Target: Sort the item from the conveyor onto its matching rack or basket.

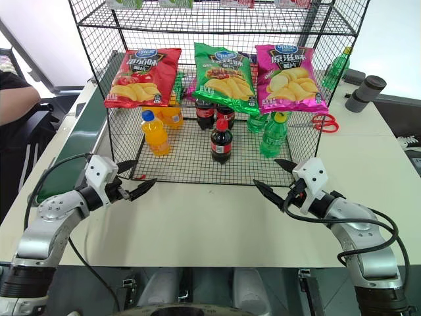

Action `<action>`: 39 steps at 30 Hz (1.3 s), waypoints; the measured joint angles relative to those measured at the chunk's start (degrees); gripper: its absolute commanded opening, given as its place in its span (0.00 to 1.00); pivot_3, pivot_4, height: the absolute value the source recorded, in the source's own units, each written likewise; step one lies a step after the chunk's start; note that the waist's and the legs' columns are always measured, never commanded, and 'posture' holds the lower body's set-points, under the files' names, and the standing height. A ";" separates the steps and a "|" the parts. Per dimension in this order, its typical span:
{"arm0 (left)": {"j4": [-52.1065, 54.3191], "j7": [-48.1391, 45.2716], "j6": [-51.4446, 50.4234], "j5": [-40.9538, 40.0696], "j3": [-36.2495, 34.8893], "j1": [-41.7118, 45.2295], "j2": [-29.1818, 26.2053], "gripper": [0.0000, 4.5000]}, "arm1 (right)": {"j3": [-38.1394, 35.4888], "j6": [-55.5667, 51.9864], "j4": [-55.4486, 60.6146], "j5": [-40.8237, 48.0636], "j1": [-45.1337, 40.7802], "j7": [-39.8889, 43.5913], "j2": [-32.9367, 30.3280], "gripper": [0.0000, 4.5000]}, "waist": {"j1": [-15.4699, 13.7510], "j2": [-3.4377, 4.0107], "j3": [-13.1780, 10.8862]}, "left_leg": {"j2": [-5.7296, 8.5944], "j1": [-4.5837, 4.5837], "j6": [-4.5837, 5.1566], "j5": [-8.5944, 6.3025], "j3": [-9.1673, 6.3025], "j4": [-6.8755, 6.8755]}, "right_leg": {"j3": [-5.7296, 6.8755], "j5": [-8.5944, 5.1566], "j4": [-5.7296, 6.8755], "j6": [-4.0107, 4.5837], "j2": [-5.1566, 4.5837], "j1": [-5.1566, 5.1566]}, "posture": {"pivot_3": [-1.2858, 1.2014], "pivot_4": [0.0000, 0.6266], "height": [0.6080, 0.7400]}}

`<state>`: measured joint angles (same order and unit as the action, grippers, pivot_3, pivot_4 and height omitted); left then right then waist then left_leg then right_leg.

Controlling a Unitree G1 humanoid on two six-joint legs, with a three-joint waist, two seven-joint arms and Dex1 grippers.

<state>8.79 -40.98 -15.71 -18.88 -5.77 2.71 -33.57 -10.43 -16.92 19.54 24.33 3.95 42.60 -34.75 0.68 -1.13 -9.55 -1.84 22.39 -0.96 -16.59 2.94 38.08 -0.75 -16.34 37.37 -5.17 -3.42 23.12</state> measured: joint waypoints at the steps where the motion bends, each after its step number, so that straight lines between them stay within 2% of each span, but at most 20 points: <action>1: -0.10 0.00 0.02 0.08 0.00 0.00 0.00 1.00 | 0.00 0.05 -0.19 -0.04 0.01 0.06 0.00 0.99 | 0.01 0.00 0.00 | 0.00 0.00 0.00 0.00 0.00 0.00 | 0.00 0.00 0.00 0.00 0.00 0.00 | 0.52 0.24 1.00; 39: -0.32 -2.36 1.03 -0.34 -2.19 -1.96 -0.58 1.00 | -0.30 -0.05 -0.47 -0.44 0.54 0.46 -0.12 0.99 | -0.01 0.00 0.00 | 0.00 0.00 0.00 0.00 0.00 0.01 | 0.00 0.00 0.01 0.00 0.00 0.00 | 0.52 0.24 1.00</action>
<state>8.47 -43.35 -14.68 -19.21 -7.96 0.75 -34.16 -10.72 -16.97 19.07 23.88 4.49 43.05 -34.87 0.68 -1.13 -9.55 -1.84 22.39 -0.96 -16.59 2.94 38.09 -0.75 -16.34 37.38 -5.18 -3.42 23.11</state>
